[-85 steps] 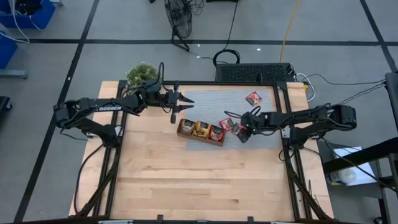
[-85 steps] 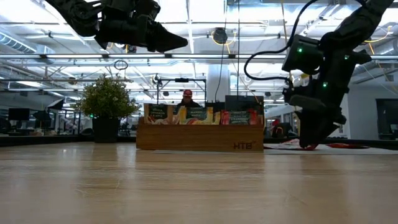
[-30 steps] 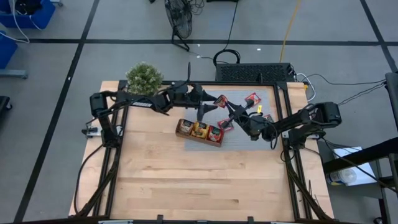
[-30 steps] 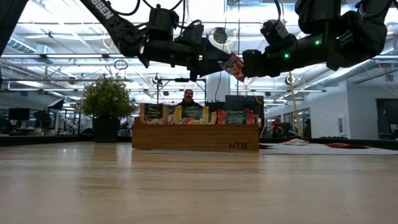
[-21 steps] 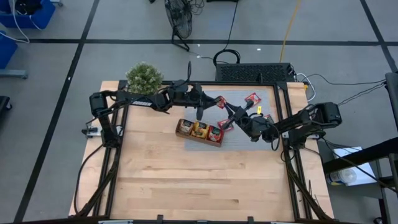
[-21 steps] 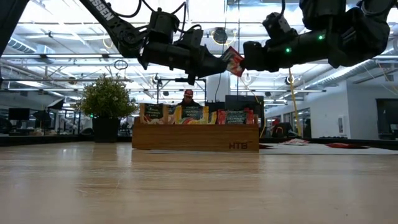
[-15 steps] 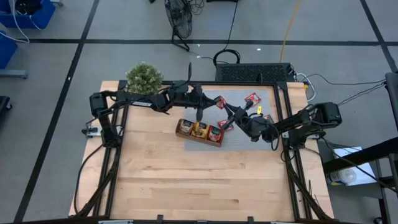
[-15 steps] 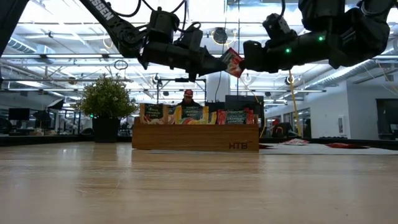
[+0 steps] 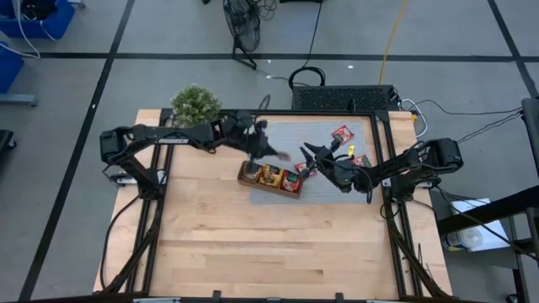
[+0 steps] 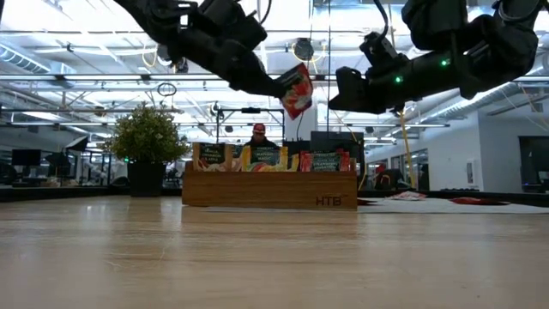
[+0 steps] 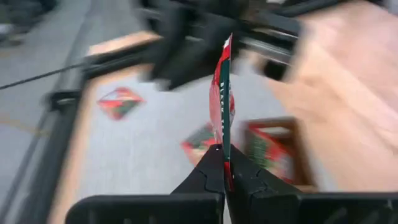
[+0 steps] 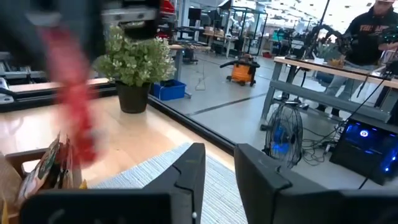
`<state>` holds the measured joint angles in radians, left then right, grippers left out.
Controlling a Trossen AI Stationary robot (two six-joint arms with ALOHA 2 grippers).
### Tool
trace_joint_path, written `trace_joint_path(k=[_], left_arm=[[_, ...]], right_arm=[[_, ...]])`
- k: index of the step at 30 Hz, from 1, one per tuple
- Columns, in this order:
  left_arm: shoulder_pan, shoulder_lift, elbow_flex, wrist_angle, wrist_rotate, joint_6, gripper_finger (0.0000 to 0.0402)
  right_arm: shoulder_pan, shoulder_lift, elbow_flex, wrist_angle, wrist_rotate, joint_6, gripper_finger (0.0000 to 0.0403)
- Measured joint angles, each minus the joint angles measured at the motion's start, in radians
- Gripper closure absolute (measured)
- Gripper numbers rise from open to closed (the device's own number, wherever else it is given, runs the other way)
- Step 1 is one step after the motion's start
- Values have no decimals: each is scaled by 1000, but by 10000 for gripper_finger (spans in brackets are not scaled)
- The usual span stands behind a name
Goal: Pick & Place Tea
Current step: Put the red tea bag into the right section of the wooden organizer
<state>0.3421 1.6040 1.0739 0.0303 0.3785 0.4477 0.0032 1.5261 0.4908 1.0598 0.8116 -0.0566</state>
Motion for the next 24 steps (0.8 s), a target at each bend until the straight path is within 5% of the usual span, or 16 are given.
trace_joint_path(k=[11, 24], left_arm=[[-178, 13, -1, -82, -5, 89, 401], [-143, 224, 73, -38, -13, -6, 401]], right_arm=[[-36, -12, 0, -1, 3, -8, 328], [-26, -72, -1, -35, -1, -5, 327]])
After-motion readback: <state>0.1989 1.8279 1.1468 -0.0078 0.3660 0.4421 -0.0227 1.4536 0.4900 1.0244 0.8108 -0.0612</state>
